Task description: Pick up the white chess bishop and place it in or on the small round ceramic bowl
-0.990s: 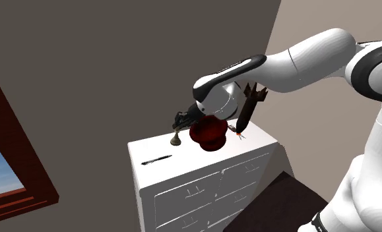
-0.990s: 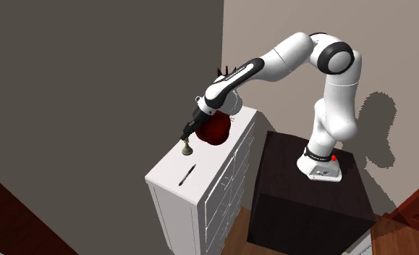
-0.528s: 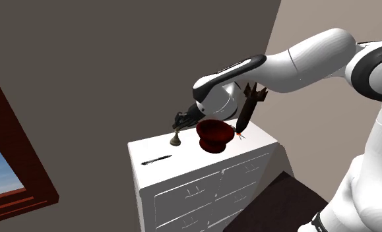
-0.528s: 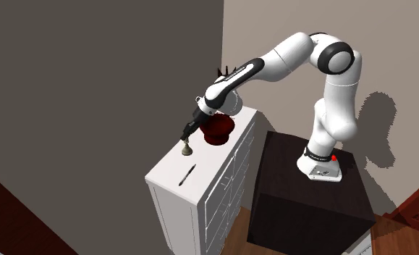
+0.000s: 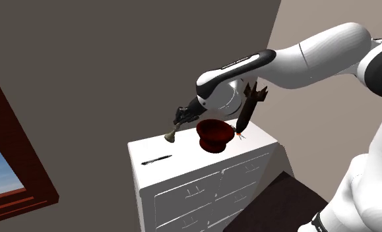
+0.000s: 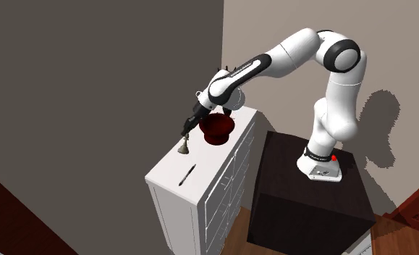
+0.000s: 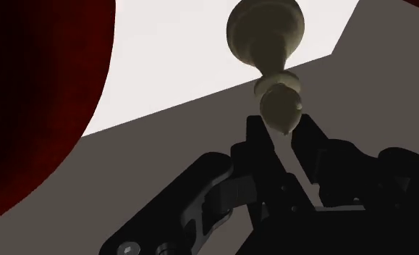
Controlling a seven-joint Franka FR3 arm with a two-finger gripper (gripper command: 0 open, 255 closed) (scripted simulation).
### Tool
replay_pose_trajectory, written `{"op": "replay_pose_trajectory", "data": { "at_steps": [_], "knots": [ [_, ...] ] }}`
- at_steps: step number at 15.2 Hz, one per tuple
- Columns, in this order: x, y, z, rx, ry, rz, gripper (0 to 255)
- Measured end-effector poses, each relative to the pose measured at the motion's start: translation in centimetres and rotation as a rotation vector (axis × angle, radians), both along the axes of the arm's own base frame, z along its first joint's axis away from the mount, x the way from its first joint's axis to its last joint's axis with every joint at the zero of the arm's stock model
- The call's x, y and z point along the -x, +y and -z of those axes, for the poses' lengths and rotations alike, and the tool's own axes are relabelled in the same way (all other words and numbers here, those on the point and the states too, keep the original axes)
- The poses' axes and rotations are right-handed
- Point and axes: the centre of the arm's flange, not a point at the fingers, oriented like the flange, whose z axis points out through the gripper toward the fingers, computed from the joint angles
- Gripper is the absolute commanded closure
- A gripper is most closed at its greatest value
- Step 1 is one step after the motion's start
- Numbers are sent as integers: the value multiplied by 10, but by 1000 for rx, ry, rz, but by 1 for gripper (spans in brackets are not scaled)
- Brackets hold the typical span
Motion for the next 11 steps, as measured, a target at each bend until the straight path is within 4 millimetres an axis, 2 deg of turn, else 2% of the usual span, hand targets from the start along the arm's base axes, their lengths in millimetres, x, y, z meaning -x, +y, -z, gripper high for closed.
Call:
{"op": "replay_pose_trajectory", "data": {
  "at_steps": [1, 2, 4, 5, 9, 11],
  "knots": [
    [1, -1, -5, 0, 0, 0, 255],
    [1, -1, -5, 0, 0, 0, 0],
    [-5, 5, -8, -1, 19, -8, 0],
    [-16, 19, -14, 26, 59, -34, 0],
    [-49, 122, -14, 514, 175, -415, 0],
    [-52, 140, -8, 645, 218, -488, 0]
  ]
}}
